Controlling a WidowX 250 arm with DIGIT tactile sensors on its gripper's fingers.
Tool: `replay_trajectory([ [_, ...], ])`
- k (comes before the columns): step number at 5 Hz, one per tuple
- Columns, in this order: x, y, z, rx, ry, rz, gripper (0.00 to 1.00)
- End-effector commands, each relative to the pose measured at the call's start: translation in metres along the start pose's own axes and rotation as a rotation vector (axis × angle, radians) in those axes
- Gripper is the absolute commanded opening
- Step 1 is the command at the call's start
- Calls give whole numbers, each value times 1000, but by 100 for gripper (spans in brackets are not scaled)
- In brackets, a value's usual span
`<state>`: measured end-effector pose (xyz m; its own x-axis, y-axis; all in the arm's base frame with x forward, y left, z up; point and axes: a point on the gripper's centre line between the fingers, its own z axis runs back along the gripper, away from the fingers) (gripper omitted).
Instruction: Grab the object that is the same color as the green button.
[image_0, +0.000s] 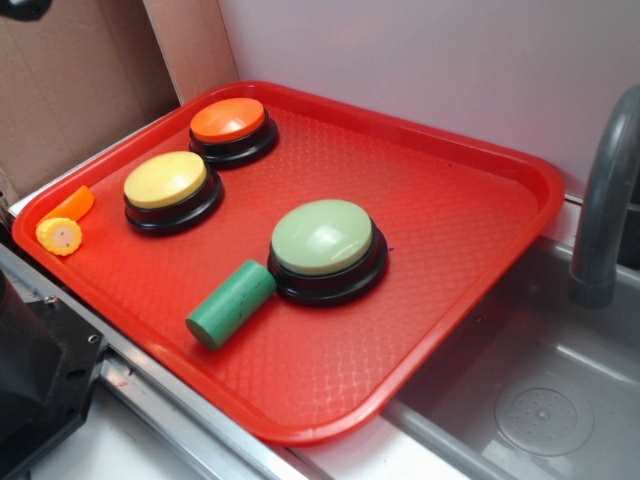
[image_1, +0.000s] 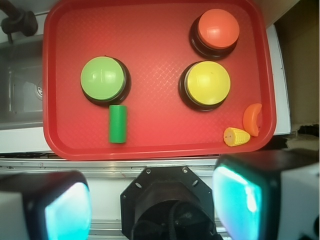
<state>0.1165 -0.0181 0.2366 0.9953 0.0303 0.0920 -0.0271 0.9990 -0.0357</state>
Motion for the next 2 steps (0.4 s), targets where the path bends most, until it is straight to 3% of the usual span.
replay_trajectory([
  [1,0,0,0,0,0,0,100],
  [2,9,-11,-30,10,-26,44,100],
])
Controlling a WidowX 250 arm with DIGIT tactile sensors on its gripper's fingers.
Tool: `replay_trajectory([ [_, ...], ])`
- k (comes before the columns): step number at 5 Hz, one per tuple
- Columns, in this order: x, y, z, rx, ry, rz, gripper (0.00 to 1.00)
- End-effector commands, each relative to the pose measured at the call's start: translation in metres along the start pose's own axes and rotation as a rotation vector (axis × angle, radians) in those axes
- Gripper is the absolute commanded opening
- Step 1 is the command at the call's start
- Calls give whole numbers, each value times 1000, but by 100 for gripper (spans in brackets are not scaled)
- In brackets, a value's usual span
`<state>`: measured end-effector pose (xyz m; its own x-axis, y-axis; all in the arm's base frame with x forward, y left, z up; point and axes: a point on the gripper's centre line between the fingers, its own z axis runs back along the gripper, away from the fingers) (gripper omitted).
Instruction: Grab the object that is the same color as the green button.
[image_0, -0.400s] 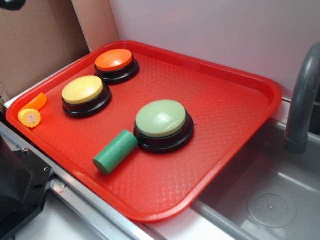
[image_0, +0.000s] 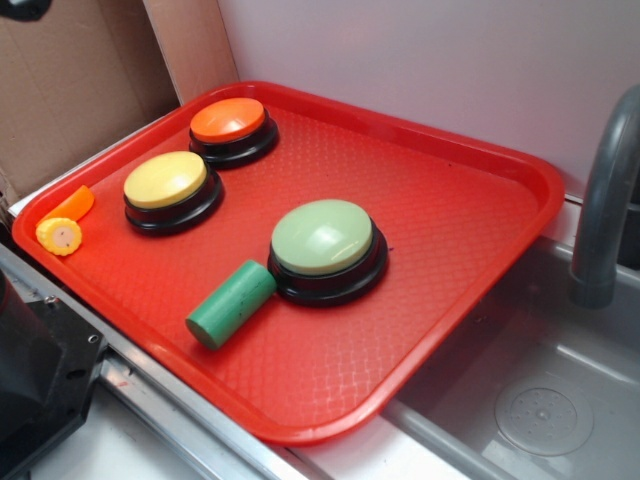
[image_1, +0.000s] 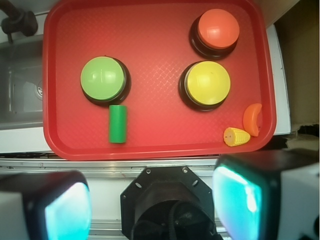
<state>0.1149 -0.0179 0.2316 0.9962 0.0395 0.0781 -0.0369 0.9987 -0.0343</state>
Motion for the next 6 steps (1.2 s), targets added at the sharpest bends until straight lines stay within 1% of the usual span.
replay_trajectory([
  [1,26,-28,-65,-4,-62,88,100],
  [2,33,-42,-100,12,-21,87,100],
  [3,33,-49,-139,1,-24,74,100],
  [4,29,-49,-167,0,-9,62,100],
  [6,23,-49,-211,-70,-19,45,100],
])
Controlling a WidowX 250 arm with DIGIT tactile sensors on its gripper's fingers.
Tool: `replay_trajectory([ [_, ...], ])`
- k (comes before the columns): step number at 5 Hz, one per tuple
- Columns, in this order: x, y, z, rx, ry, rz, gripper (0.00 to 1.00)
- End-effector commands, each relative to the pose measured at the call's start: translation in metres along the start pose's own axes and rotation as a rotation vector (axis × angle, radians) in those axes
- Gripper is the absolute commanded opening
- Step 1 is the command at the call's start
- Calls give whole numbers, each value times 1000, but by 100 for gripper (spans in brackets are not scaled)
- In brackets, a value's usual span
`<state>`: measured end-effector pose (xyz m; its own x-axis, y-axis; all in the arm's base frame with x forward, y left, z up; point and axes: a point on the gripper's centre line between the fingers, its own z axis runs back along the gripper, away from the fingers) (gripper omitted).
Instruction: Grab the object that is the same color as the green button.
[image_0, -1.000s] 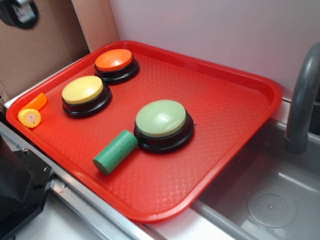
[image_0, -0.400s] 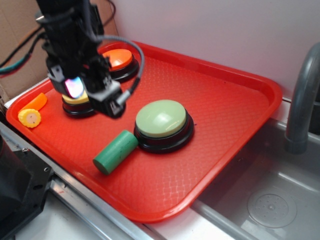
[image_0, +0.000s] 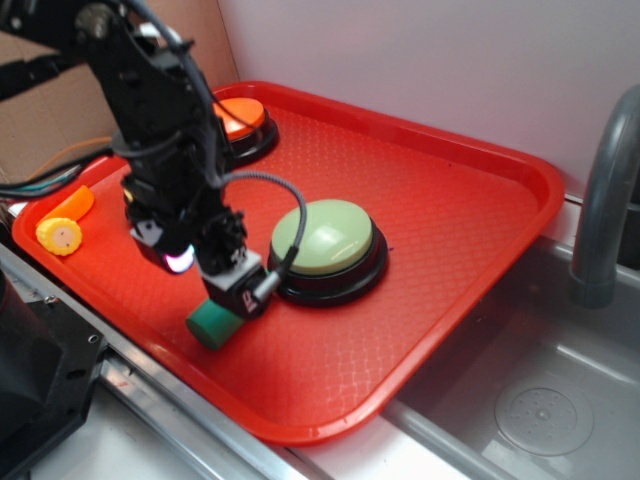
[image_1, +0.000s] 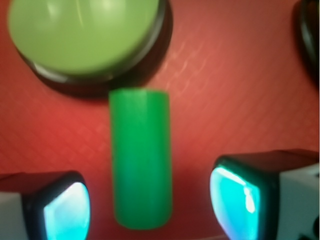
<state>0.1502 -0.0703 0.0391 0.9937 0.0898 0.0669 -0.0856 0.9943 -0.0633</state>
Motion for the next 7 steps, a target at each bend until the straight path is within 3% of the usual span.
replay_trajectory([
  [1,5,-2,-27,-7,-8,21,100],
  [2,8,-3,-26,-24,-15,13,0],
  [4,22,12,27,-73,-32,25,0],
  [6,48,40,119,-61,-19,33,0],
  [7,53,44,149,-50,-54,34,0],
])
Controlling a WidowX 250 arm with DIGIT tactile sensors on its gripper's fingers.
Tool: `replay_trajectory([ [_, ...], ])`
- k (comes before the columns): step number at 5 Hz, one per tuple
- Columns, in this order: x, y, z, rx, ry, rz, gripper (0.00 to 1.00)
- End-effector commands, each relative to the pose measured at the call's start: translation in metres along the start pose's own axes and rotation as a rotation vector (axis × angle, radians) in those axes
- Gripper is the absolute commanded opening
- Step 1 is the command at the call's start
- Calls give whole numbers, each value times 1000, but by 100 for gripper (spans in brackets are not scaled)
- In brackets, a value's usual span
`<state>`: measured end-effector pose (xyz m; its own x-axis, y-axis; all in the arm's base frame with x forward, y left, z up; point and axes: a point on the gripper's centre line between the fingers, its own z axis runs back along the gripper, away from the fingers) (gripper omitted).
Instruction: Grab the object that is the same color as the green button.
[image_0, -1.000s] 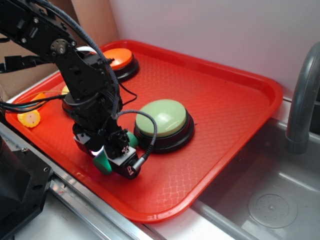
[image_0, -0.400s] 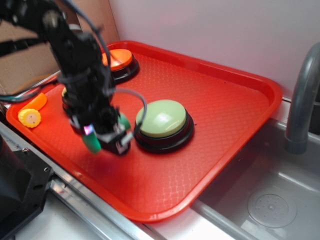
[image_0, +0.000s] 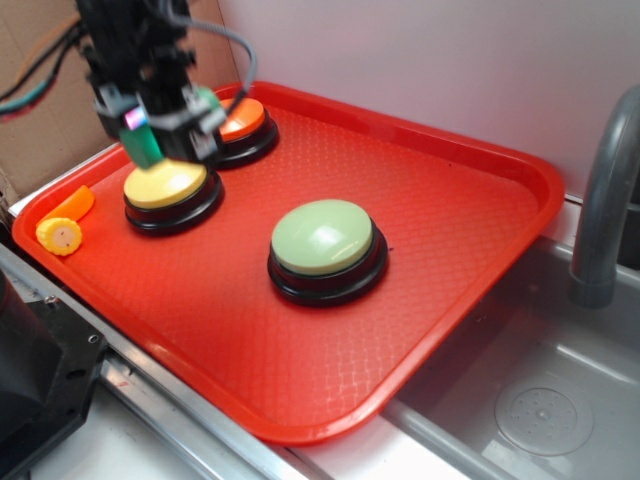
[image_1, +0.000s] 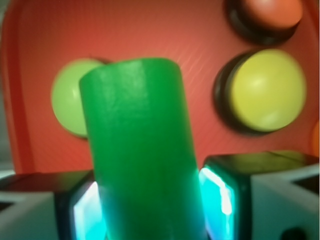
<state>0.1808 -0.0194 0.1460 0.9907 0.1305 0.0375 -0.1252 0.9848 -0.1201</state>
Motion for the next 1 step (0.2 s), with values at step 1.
replay_trajectory([
  [1,11,-3,36,-26,-95,2,0],
])
